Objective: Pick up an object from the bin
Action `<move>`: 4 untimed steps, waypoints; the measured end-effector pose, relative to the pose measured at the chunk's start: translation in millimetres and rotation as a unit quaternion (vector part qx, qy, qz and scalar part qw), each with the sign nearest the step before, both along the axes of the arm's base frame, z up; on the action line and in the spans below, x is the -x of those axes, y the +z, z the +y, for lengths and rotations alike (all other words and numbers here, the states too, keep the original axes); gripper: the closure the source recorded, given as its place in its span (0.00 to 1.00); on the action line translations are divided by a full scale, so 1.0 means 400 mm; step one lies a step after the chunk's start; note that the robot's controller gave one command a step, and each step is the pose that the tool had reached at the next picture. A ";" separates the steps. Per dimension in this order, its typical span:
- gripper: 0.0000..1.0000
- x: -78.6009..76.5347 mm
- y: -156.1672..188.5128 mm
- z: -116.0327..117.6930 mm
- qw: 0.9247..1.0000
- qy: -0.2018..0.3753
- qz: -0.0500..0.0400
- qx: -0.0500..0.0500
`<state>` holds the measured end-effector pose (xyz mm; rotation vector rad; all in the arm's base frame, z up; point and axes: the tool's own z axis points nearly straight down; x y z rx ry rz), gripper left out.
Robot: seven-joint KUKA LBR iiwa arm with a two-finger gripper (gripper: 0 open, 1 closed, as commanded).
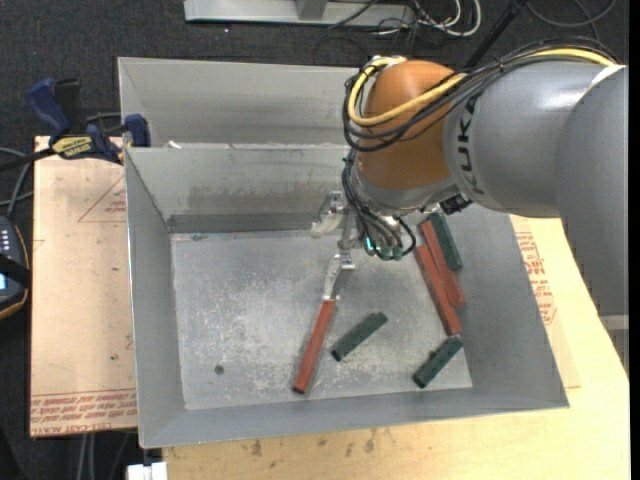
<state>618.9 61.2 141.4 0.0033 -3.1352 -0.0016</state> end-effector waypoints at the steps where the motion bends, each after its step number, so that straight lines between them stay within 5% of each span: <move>1: 0.00 -0.005 0.011 -0.001 1.000 -0.001 -0.004 0.000; 2: 0.00 0.098 -0.017 -0.030 0.995 0.097 -0.006 -0.001; 3: 0.00 0.166 -0.035 -0.062 0.973 0.231 -0.002 -0.001; 4: 0.00 0.154 -0.065 -0.002 0.961 0.277 -0.004 -0.001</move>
Offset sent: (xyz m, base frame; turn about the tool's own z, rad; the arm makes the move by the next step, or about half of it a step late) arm -0.0867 -0.0288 -0.0213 -0.4025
